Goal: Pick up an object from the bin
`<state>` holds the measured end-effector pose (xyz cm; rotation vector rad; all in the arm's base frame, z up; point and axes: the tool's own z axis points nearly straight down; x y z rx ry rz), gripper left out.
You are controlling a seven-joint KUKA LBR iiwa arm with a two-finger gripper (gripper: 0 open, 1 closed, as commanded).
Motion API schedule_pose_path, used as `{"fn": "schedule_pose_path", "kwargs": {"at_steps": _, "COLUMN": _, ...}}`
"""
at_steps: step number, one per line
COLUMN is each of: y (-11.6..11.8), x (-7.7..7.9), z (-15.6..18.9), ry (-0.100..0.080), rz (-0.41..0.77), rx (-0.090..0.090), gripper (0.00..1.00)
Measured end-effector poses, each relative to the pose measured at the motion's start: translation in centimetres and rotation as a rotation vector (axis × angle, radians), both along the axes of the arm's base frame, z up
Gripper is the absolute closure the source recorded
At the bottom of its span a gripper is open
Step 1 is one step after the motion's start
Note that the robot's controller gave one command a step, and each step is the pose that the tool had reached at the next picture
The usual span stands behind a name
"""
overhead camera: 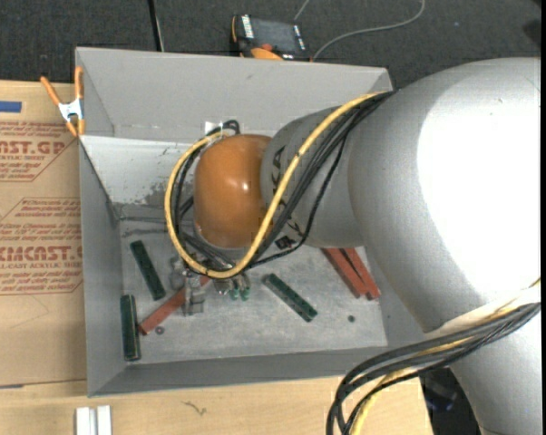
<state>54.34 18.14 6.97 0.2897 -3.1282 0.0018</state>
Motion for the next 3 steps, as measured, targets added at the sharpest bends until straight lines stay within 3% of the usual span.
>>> {"fn": "schedule_pose_path", "kwargs": {"at_steps": 1, "y": 0.1, "x": 0.0, "z": 0.0, "ry": 0.001, "rz": -0.001, "rx": 0.002, "gripper": 0.00}}
{"fn": "schedule_pose_path", "kwargs": {"at_steps": 2, "y": 0.0, "x": 0.0, "z": 0.0, "ry": 0.001, "rz": -0.002, "rx": 0.002, "gripper": 1.00}}
{"fn": "schedule_pose_path", "kwargs": {"at_steps": 3, "y": 1.6, "x": -3.1, "z": 13.8, "ry": -0.008, "rz": 0.047, "rx": 0.005, "gripper": 1.00}}
